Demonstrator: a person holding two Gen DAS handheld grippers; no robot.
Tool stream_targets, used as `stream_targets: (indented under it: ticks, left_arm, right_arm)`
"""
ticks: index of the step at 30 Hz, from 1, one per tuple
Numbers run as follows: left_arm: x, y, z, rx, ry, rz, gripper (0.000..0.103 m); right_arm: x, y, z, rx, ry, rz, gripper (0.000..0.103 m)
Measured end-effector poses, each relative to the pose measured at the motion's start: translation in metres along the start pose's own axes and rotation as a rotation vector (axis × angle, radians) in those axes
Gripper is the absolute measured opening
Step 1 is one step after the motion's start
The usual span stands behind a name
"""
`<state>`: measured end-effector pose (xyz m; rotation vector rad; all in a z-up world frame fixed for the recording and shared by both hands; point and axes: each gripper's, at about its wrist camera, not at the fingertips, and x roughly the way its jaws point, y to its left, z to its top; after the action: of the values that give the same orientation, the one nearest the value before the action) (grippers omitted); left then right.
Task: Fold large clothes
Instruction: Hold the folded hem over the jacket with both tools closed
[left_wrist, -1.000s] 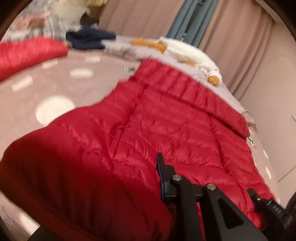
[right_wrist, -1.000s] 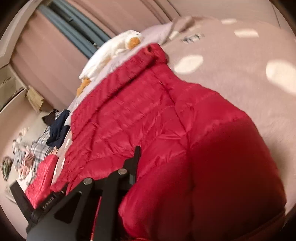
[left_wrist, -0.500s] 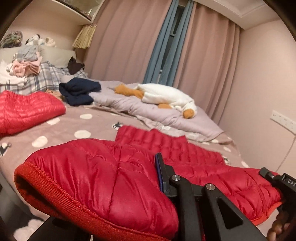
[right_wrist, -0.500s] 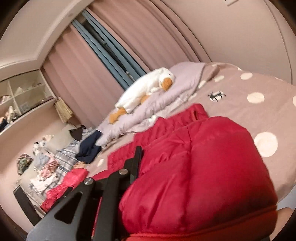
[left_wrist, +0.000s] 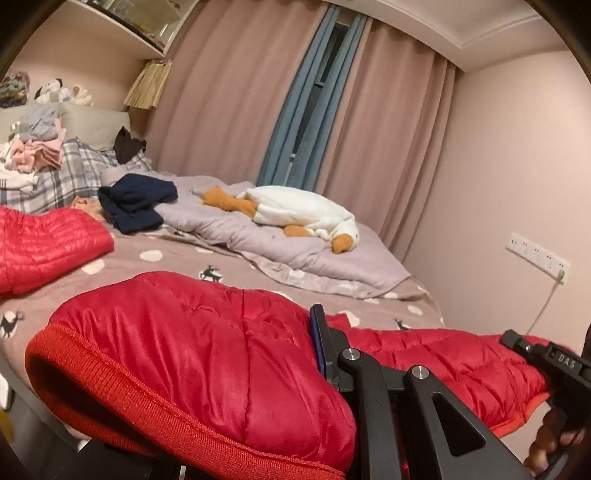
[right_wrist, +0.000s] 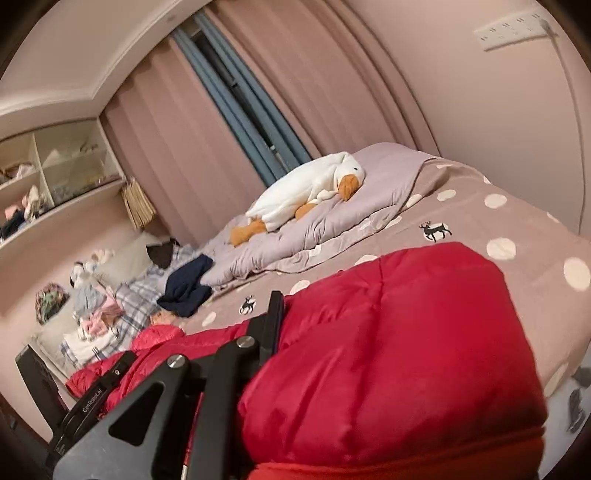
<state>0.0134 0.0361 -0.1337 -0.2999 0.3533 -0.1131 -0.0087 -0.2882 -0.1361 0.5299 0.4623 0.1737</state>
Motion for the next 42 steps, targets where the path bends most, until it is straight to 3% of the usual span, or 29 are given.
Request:
stream_targets:
  ticks: [3, 9, 13, 16, 19, 25, 35, 42]
  left_arm:
    - [0.02, -0.007, 0.013, 0.018, 0.009, 0.018, 0.018]
    - [0.087, -0.012, 0.032, -0.006, 0.101, 0.036, 0.017]
    - [0.13, 0.006, 0.022, -0.106, 0.162, 0.023, 0.017]
    - [0.161, 0.007, 0.012, -0.067, 0.246, 0.078, 0.017]
    - [0.169, 0.006, 0.004, -0.023, 0.263, 0.118, 0.018]
    - [0.179, 0.014, 0.001, -0.032, 0.336, 0.077, 0.017]
    - [0.188, 0.001, -0.009, 0.071, 0.402, 0.094, 0.018]
    - [0.189, 0.0, -0.011, 0.051, 0.401, 0.079, 0.018]
  right_arm:
    - [0.018, 0.006, 0.014, -0.075, 0.008, -0.029, 0.015]
    - [0.072, -0.006, 0.038, -0.092, 0.074, -0.073, 0.016]
    - [0.112, -0.023, 0.037, -0.06, 0.118, -0.088, 0.016]
    - [0.138, -0.033, 0.033, 0.005, 0.173, -0.112, 0.016]
    - [0.154, -0.029, 0.03, 0.0, 0.174, -0.131, 0.016]
    - [0.174, -0.018, 0.031, -0.095, 0.237, -0.189, 0.016]
    - [0.193, -0.047, 0.005, -0.211, 0.297, -0.205, 0.016]
    - [0.196, -0.054, 0.002, -0.225, 0.299, -0.196, 0.016]
